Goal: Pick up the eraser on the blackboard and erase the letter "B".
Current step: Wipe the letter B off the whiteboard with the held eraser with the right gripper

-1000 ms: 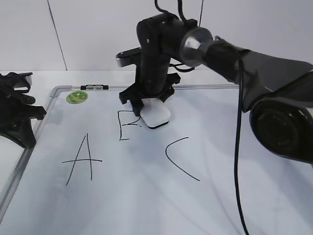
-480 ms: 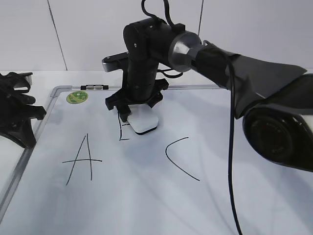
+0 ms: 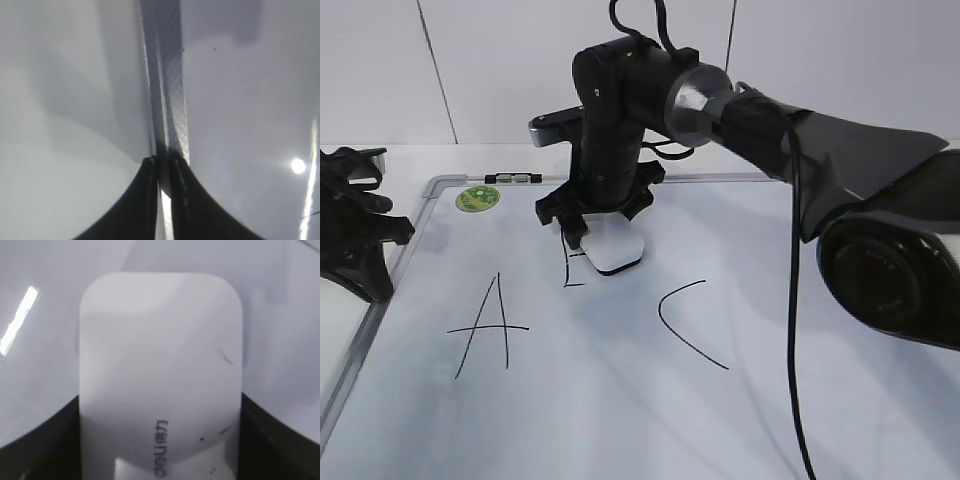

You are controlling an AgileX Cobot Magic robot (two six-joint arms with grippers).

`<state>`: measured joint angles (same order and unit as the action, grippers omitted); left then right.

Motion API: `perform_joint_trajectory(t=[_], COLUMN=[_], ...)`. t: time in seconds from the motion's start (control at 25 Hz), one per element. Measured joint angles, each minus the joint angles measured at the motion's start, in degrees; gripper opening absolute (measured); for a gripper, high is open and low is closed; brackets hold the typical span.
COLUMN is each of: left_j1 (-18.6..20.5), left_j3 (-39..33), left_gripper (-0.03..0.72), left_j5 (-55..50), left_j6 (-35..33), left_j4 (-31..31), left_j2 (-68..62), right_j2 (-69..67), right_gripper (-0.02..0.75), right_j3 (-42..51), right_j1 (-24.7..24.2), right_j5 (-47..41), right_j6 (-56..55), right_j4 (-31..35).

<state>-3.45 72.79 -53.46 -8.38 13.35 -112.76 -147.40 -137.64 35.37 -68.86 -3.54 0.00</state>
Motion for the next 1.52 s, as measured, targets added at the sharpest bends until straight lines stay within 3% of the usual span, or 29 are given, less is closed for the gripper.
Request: perform_joint_trajectory(t=[0.32, 1.52], left_j1=[0.0, 0.0], left_j3=[0.0, 0.0], left_gripper=[0.022, 0.022], left_j5=[0.0, -1.6], left_j6=[0.0, 0.0], left_j4=[0.0, 0.2], left_j2=[0.0, -0.1], right_j2=[0.2, 2.0], right_gripper=[0.669, 0.635], right_j3=[0.0, 1.6], right_j1=[0.3, 0.4], right_j5=[0.1, -1.2], right_j6=[0.1, -0.3], right_j4=[0.0, 0.5])
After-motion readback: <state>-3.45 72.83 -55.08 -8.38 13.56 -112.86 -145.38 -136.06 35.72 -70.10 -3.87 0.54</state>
